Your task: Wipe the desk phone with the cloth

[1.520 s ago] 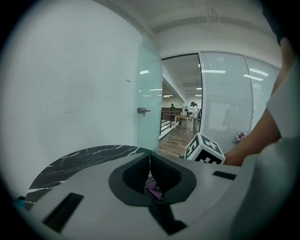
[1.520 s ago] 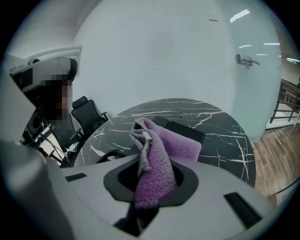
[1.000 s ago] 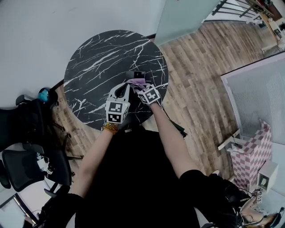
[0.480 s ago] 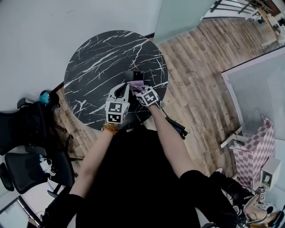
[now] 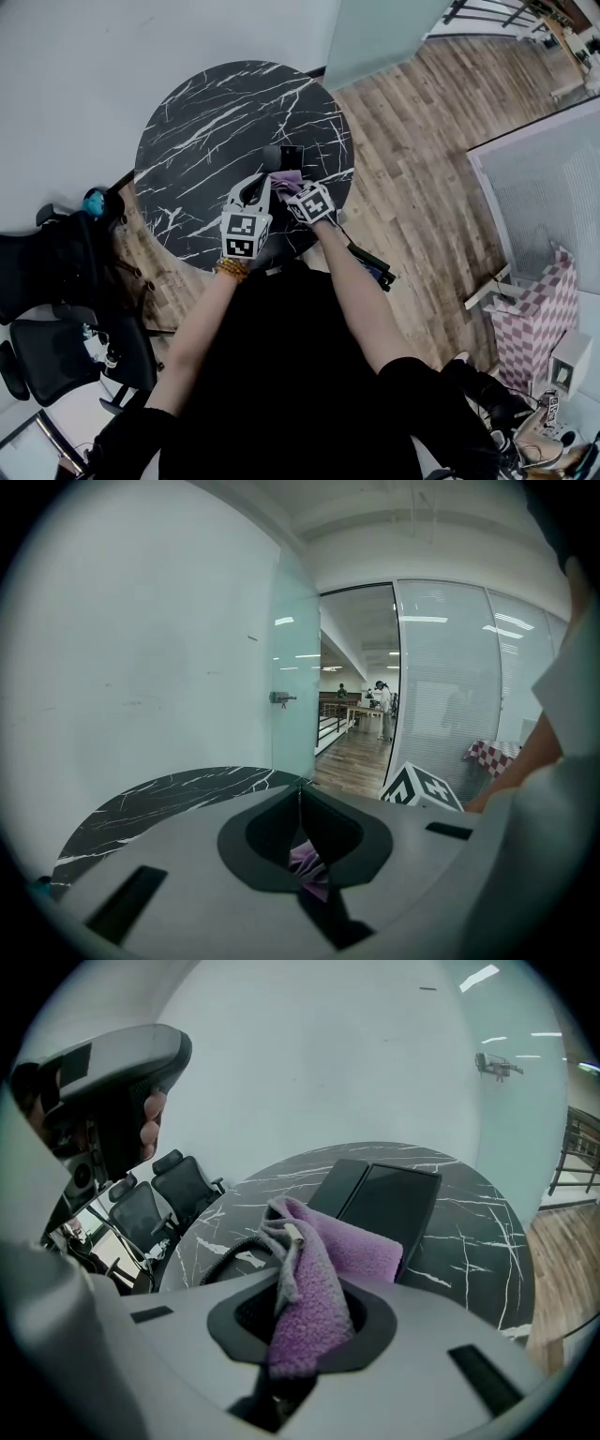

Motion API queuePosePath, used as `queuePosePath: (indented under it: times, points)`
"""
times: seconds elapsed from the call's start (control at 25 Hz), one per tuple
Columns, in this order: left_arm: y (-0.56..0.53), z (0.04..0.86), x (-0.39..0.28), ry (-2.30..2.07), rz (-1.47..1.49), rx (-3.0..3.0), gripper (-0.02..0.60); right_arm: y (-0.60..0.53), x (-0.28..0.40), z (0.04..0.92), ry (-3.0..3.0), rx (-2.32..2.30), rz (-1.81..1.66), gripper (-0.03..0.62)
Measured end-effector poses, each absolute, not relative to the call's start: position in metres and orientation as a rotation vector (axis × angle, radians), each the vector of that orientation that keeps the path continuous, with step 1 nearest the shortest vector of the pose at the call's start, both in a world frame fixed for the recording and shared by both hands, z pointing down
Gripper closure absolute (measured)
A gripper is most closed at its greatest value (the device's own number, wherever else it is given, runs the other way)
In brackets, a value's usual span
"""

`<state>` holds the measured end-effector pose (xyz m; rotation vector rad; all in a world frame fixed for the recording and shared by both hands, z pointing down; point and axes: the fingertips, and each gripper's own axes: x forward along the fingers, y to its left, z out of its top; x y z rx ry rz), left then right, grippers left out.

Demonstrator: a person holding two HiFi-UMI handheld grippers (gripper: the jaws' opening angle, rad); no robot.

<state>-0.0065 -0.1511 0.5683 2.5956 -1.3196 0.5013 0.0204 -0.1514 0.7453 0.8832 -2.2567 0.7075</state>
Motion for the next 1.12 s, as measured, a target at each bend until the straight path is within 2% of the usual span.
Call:
queuePosePath:
  times: [1.12]
  points:
    - [-0.145,0.575,-0.003,-1.297,0.519,2.591,0.561,-0.128,0.014,0.755,-2.228,0.806,0.726,0.52]
